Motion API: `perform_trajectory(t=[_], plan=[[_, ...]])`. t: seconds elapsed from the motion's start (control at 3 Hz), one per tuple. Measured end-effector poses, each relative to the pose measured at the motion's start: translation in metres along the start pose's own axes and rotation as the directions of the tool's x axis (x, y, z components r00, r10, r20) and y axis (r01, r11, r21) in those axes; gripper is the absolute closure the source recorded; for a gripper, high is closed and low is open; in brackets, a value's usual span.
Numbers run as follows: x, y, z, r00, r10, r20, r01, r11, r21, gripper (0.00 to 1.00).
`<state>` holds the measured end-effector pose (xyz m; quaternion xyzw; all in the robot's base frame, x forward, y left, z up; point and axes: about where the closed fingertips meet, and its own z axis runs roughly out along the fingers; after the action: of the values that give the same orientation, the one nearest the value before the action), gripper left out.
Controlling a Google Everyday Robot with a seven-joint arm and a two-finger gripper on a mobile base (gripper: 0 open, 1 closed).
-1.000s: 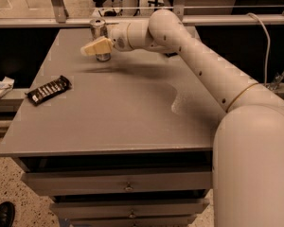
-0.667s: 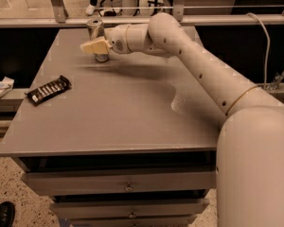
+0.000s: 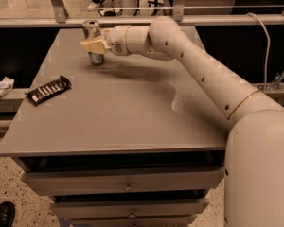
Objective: Pick redbull can
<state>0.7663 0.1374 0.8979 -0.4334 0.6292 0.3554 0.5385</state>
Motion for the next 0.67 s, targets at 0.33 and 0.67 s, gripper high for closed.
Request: perform_trajectory(t=[0.33,0.67], plan=[[-0.023,0.007,-0.015,0.998,-0.052,0.036,0.051,0.9985,0.020,1.00],[-0.055,0.014,-0.036,0.991,-0.103,0.085,0.100,0.9942,0.040,1.00]])
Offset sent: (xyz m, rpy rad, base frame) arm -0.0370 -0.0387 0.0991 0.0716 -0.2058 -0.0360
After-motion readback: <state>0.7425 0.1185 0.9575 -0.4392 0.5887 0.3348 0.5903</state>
